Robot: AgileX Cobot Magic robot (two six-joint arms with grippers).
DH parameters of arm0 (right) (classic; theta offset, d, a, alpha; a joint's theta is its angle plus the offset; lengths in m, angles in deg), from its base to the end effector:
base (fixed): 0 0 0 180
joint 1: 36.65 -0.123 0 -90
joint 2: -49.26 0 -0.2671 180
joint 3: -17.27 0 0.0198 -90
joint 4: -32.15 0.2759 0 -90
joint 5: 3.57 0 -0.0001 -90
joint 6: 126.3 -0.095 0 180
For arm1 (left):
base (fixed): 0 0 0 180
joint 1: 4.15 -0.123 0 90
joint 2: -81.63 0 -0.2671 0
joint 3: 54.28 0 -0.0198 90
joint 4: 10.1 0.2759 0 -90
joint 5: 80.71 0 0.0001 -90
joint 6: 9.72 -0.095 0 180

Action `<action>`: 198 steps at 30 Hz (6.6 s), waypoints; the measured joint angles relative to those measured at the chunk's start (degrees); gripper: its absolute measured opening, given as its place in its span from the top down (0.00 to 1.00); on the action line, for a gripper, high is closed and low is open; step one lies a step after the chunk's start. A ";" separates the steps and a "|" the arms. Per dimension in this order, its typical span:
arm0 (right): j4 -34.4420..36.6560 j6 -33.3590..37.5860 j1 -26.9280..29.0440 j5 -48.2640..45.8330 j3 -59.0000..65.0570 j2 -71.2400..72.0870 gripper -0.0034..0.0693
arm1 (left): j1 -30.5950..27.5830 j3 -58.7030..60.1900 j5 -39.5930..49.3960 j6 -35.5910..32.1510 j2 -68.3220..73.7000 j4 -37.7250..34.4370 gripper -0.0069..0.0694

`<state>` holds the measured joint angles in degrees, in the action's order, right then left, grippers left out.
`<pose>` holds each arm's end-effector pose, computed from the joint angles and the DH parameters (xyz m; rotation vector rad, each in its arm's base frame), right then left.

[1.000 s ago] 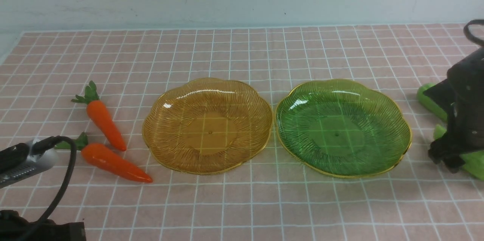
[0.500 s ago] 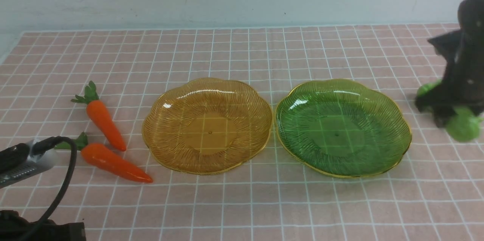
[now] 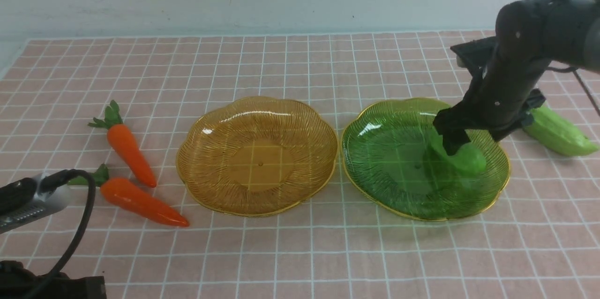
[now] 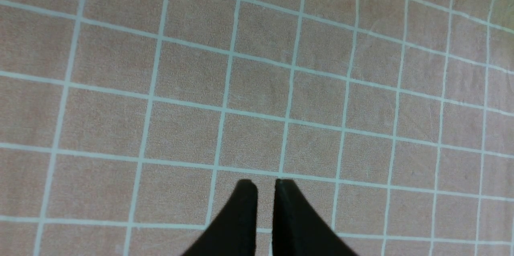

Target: Put different types of vegetables on the plate.

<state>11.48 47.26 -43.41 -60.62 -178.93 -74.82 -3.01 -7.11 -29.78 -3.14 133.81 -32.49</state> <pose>0.4447 0.0244 0.1915 -0.2294 2.8064 -0.4206 0.1590 -0.0313 0.2316 -0.3410 2.5829 -0.5301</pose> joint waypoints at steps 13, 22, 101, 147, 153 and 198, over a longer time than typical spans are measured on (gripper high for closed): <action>-2.90 -0.05 7.85 4.17 0.00 -9.44 0.14 | 0.00 0.00 0.00 0.00 0.00 0.00 0.84; -3.13 0.79 7.89 1.47 -1.56 -10.28 0.42 | 0.00 0.00 0.00 0.00 0.00 0.00 0.84; 26.48 4.21 -14.66 -14.28 3.33 17.15 0.17 | -0.05 -16.09 -28.91 17.88 48.00 3.48 0.68; 26.32 11.49 -14.66 -14.28 3.39 17.15 0.17 | -6.29 -49.52 -11.04 16.04 72.77 8.41 0.61; 26.98 11.49 -14.66 -14.28 3.39 17.15 0.17 | -4.31 -49.71 -4.07 2.07 63.97 0.55 0.69; 14.85 4.15 -14.66 45.37 64.64 73.92 0.98 | 8.56 -49.85 -8.34 -5.79 65.97 -0.46 0.89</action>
<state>26.33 51.41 -58.07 -15.25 -114.30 -0.90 5.55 -56.96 -38.12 -8.94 199.77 -32.95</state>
